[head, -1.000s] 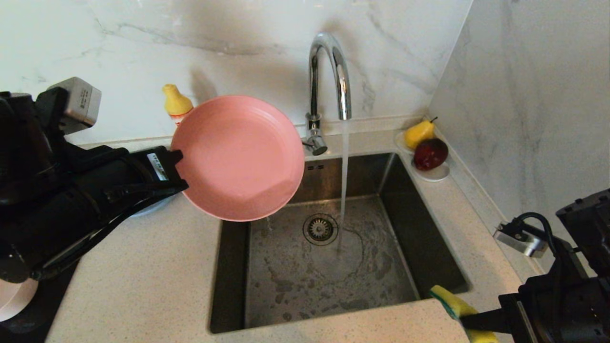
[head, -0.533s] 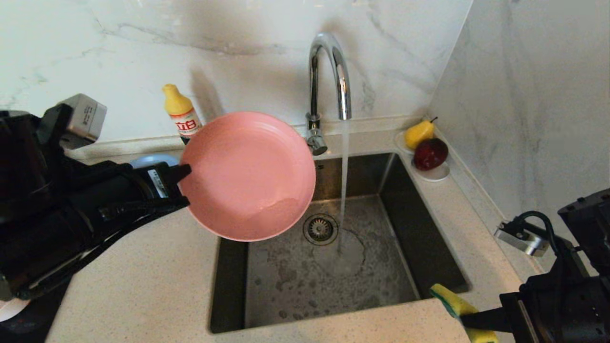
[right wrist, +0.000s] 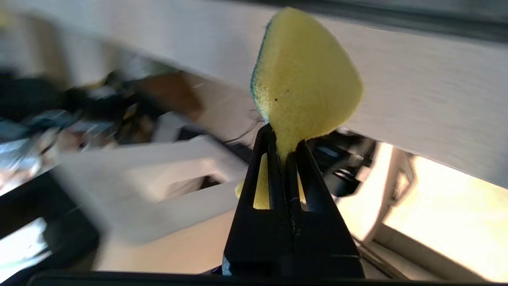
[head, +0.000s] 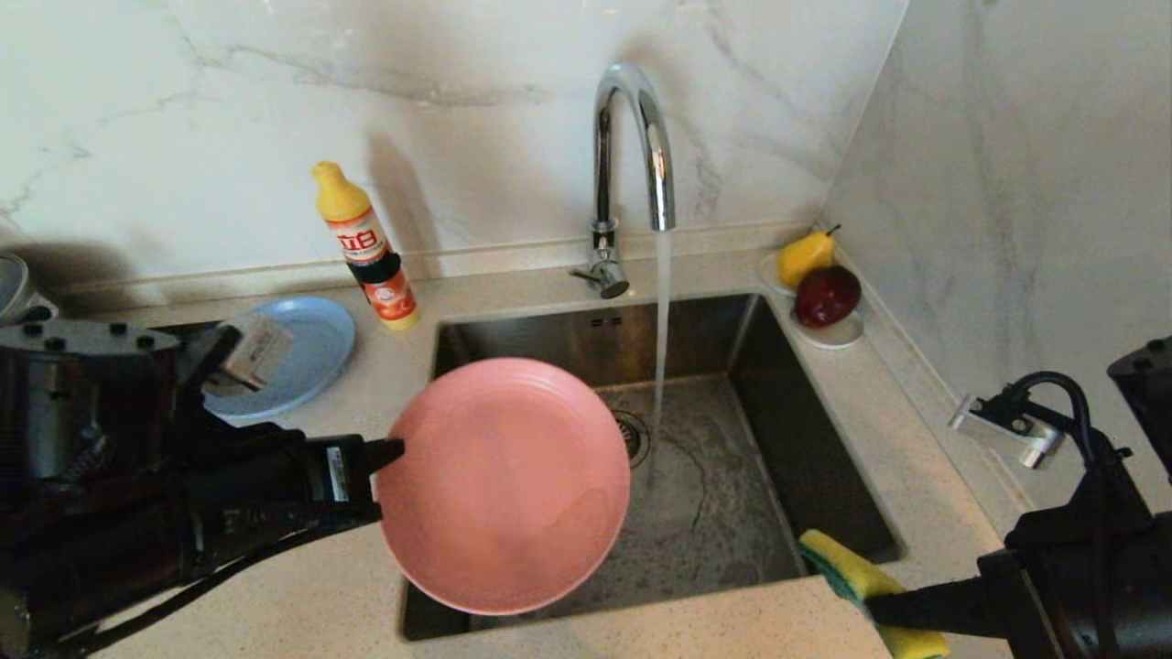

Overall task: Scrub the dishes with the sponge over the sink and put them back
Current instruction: Wipe the plate

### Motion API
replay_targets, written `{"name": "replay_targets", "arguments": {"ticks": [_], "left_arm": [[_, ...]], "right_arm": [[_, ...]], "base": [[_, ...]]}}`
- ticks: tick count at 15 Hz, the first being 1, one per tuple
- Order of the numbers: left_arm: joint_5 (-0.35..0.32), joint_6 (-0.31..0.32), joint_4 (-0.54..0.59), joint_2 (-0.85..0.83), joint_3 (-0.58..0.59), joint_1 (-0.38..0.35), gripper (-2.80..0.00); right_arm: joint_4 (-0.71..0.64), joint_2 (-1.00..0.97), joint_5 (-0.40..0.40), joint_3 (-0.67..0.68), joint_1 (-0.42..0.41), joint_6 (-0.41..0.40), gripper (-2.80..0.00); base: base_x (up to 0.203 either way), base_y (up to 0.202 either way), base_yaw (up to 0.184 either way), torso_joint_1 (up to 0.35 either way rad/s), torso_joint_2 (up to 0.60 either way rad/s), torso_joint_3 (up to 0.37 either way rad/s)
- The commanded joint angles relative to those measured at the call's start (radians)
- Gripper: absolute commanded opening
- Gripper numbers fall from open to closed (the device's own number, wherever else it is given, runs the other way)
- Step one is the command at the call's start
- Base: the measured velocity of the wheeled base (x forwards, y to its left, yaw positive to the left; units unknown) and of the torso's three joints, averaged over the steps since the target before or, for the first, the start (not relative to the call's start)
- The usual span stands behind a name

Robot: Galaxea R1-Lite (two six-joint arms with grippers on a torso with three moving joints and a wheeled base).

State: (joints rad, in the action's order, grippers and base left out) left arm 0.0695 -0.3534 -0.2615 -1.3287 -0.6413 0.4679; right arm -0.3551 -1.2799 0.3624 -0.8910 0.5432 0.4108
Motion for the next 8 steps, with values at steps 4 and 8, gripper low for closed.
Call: {"name": "replay_targets", "arguments": {"ticks": [4, 8], "left_arm": [[-0.065, -0.044, 0.017, -0.079, -0.013, 0.066, -2.8], [-0.065, -0.053, 0.007, -0.095, -0.008, 0.11, -2.8]], "right_arm": [[-0.08, -0.078, 0.09, -0.167, 0.116, 0.007, -2.8], [-0.087, -0.214, 0.093, -0.255, 0.183, 0.008, -2.8]], "base": [[0.0, 0.0, 0.0, 0.0, 0.0, 0.0], [0.0, 0.0, 0.0, 0.0, 0.0, 0.0]]}}
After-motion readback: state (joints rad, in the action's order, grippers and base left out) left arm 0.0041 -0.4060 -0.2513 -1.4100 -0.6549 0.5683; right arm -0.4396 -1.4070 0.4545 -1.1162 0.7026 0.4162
